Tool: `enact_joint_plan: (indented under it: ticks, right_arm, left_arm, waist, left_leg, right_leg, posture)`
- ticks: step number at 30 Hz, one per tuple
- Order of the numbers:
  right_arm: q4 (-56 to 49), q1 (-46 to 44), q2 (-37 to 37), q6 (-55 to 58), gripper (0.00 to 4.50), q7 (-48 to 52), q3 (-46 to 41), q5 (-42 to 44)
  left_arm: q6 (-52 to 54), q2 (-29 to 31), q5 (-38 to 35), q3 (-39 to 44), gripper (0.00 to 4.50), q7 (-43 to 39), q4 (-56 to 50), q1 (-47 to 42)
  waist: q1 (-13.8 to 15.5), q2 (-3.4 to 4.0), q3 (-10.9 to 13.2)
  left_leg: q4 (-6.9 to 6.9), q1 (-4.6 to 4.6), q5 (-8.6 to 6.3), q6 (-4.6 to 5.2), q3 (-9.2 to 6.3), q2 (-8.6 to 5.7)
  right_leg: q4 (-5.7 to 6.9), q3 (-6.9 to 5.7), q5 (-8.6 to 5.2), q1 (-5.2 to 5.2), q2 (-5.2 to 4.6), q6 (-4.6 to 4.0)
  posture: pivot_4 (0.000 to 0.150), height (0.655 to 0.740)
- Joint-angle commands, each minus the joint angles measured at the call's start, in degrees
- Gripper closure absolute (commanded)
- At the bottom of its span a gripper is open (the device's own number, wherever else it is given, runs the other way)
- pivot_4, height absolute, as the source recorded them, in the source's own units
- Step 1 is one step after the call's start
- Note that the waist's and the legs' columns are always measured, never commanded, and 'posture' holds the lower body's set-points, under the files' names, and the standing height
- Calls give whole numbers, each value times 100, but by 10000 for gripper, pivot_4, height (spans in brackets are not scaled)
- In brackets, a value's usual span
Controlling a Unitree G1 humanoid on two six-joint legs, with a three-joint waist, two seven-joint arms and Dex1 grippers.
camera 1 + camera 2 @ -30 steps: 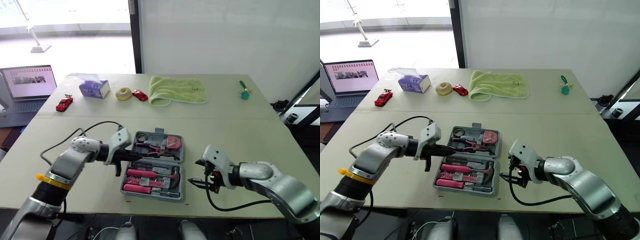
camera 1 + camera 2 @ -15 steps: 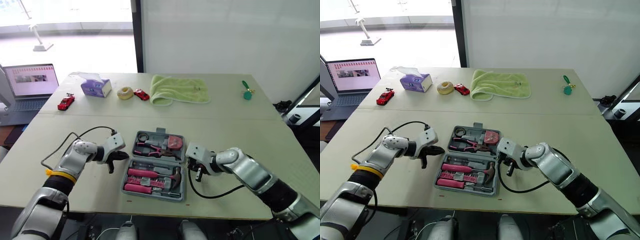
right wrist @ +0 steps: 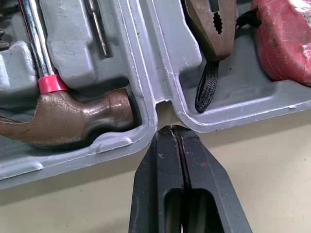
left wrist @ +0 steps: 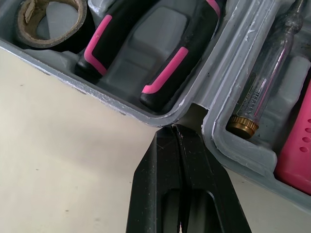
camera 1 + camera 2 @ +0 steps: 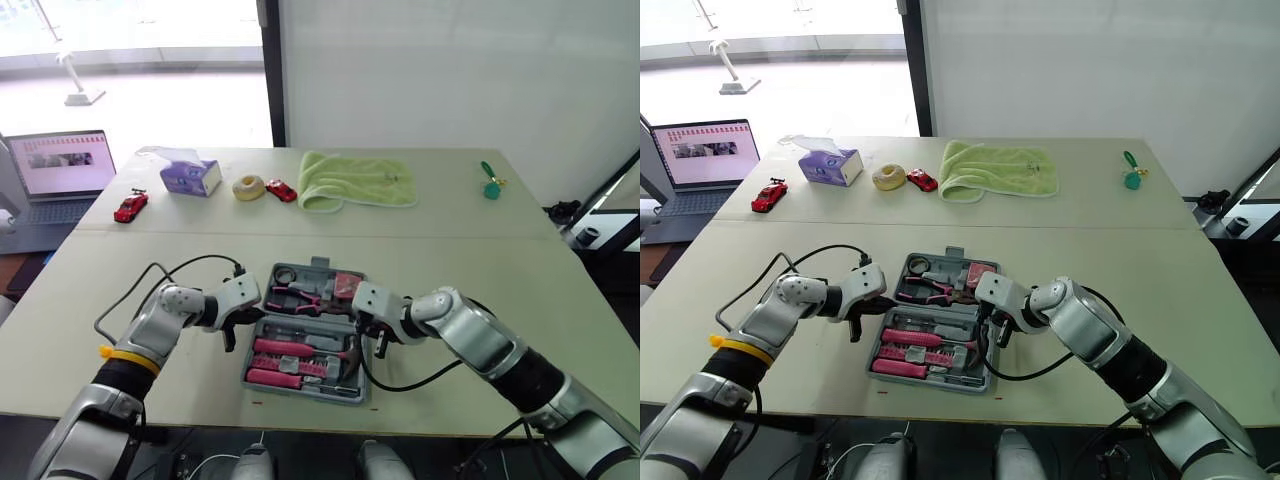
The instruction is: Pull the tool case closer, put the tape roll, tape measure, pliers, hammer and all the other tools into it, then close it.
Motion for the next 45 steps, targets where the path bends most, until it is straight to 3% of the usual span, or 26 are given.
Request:
enact_joint_plan:
  ticks: [1, 7, 19, 45]
  right_arm:
    - [-415, 30, 162, 42, 44689, 122, 92, 62]
    - [-850, 193, 131, 298, 44689, 175, 162, 122]
    - [-1117, 371, 91, 614, 44689, 101, 160, 118]
    - [-1031, 593, -35, 554, 44689, -178, -180, 11]
  left_arm:
    - [318, -28, -142, -185, 45000, -222, -639, 539]
    - [684, 224, -183, -5, 45000, -162, -1364, 1244]
    - [1121, 240, -259, 120, 45000, 27, -1888, 1627]
    - [1280, 255, -240, 125, 45000, 51, -1923, 1535]
  waist:
    - [-13, 0, 0]
    - [-93, 4, -2]
    - [-140, 6, -4]
    - [-121, 6, -4]
  left_leg:
    - [-1, 1, 0, 1, 0, 0]
    - [-5, 3, -1, 1, 0, 1]
    - [-7, 7, -1, 2, -1, 1]
    - [-6, 5, -1, 1, 0, -1]
  right_leg:
    - [0, 0, 0, 0, 0, 0]
    - [0, 0, -1, 0, 0, -1]
    - [-1, 1, -1, 1, 0, -1]
    - [-5, 1, -2, 3, -3, -1]
  posture:
    - [1500, 7400]
    - [1500, 7400]
    - [1500, 7400]
    - [1500, 7400]
